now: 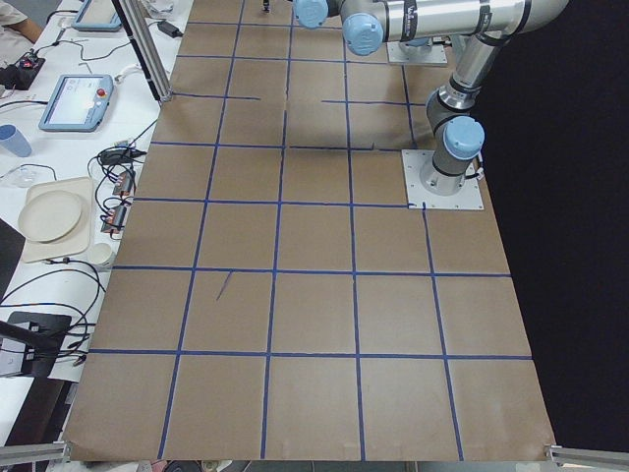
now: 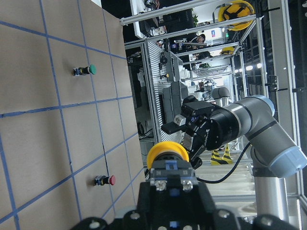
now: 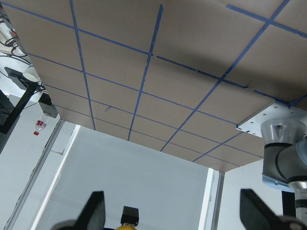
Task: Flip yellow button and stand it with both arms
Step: 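Move the right gripper onto the yellow button held by the left gripper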
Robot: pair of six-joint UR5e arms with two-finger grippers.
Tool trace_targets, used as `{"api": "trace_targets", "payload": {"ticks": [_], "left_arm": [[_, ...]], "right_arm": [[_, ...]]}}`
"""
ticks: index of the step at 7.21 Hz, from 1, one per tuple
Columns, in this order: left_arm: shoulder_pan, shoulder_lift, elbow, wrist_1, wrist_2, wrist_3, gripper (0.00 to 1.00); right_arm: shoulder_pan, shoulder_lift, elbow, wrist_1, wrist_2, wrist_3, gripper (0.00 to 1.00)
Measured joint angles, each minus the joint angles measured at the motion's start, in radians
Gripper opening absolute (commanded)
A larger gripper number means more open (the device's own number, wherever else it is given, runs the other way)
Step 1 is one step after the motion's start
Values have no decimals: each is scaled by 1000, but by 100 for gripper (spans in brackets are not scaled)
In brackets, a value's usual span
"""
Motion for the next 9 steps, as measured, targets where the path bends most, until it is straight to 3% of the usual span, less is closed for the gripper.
{"api": "trace_targets", "payload": {"ticks": [4,9], "left_arm": [[-14,-3,-12,198,-14,-223,11],[-21,-7,-16,214,-15,-247,11]], "right_arm": [[95,-3,-6,-40,149,152,100],[134,-21,0,-38,253,250,99]]}}
